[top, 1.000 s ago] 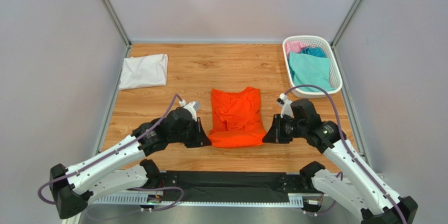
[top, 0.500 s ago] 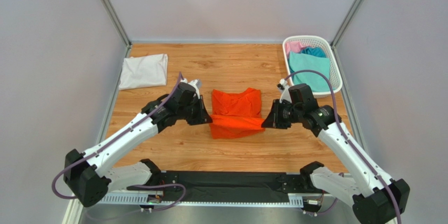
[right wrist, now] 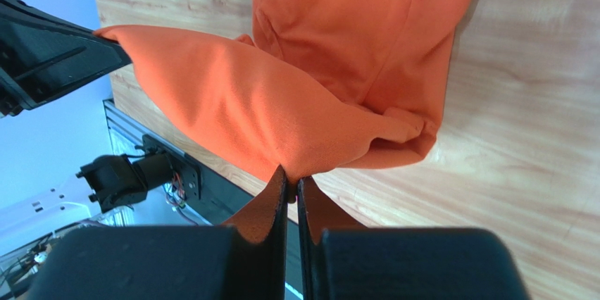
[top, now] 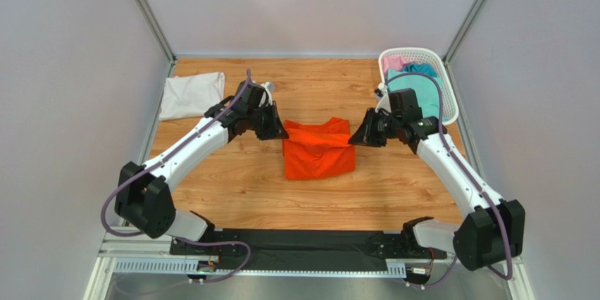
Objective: Fold and stack the t-shirts
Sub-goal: Fold the tshirt
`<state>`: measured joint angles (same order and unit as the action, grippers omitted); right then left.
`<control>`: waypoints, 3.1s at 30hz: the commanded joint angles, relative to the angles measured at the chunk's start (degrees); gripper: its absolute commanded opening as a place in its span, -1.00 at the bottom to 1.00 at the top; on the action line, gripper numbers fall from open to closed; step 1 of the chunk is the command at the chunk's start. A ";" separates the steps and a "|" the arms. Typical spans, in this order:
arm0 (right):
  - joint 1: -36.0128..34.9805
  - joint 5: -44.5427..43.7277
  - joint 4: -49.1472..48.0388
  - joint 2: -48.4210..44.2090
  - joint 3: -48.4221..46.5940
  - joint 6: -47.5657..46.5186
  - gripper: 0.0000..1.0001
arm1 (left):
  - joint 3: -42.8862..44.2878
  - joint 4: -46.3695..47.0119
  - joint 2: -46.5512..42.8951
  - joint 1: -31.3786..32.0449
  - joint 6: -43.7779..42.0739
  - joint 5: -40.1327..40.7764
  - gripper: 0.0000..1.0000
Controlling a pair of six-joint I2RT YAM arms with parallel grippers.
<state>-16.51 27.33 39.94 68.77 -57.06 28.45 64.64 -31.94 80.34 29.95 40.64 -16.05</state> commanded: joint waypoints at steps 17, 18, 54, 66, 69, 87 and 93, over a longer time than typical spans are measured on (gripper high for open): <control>4.12 -2.81 -12.07 23.57 -15.18 -2.17 -0.91 | 16.82 3.64 22.31 -7.01 -5.40 -0.91 -1.00; 4.29 -3.16 -12.00 24.73 -15.88 -2.25 -0.90 | 17.27 3.73 23.02 -7.36 -5.49 -0.73 -1.00; 0.08 2.20 -16.82 33.69 -20.63 -2.26 1.00 | 19.82 2.32 20.20 -5.35 -3.03 5.18 0.99; 0.78 0.36 -15.51 52.77 -37.07 -2.17 1.00 | 29.65 5.23 36.37 -5.52 -3.64 3.91 0.99; 1.31 -0.08 -15.51 54.88 -37.69 -1.90 1.00 | 30.63 4.87 39.54 -6.49 -3.38 4.98 0.99; 2.10 -2.98 -7.43 46.30 -40.77 -5.33 1.00 | 31.78 0.57 32.64 -8.33 -4.08 4.44 0.99; 2.10 -7.02 -7.95 26.27 -26.82 -4.98 1.00 | 20.39 -0.75 18.05 -8.16 -4.78 5.59 0.99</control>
<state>-14.52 23.14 31.24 107.04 -88.42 24.34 89.76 -30.94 108.18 22.02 37.08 -11.55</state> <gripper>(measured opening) 0.998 0.994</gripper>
